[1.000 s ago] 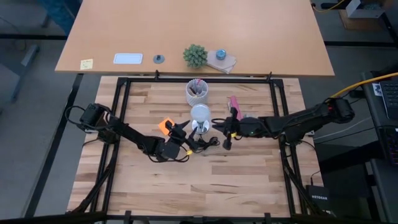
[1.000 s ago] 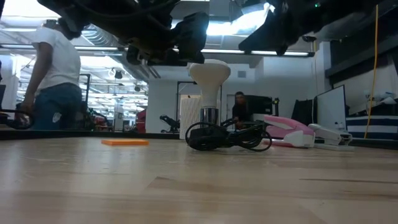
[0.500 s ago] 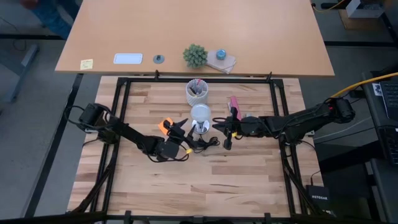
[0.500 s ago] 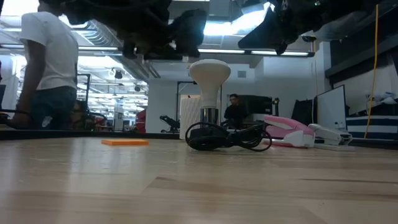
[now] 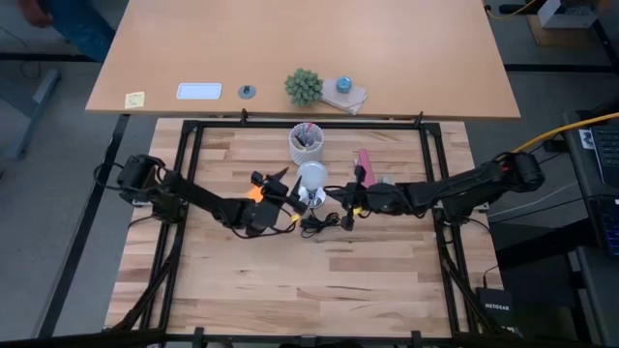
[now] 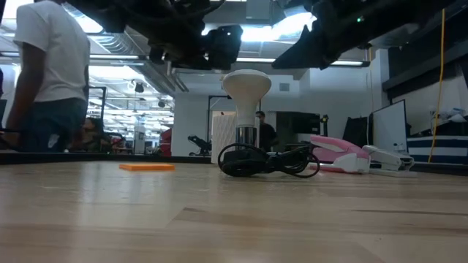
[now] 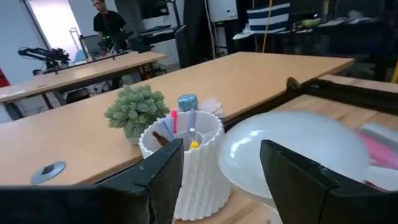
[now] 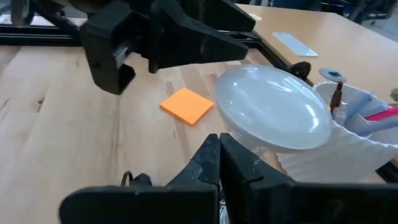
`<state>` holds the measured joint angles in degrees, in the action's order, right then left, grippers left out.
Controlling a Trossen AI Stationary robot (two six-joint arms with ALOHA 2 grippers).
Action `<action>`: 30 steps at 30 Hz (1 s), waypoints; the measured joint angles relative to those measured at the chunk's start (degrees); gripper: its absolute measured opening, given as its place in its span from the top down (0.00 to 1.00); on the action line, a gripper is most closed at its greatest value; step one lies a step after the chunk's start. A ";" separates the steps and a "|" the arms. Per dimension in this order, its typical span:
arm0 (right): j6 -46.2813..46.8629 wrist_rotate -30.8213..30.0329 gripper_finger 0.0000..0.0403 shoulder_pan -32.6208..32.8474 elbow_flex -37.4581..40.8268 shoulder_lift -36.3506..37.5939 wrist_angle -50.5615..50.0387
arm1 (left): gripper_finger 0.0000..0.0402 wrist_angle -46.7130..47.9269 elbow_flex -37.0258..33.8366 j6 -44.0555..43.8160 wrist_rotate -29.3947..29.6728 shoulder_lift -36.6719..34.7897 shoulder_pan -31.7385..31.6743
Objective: Screw lightbulb
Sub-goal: Remove the lightbulb from the lamp
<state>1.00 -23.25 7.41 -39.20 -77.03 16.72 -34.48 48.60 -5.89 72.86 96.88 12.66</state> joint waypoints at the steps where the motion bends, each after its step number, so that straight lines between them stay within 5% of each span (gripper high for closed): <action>1: -0.03 -0.21 0.99 -0.48 0.00 -0.22 0.19 | 0.49 0.10 0.00 0.01 -0.04 0.00 -0.42; 30: 0.17 2.54 0.99 -4.53 0.00 -1.40 0.23 | 0.49 6.99 0.00 -4.68 0.35 0.00 -3.62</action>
<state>1.17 -20.71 2.88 -39.20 -78.43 16.95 -27.49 48.60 -10.57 73.21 96.88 9.04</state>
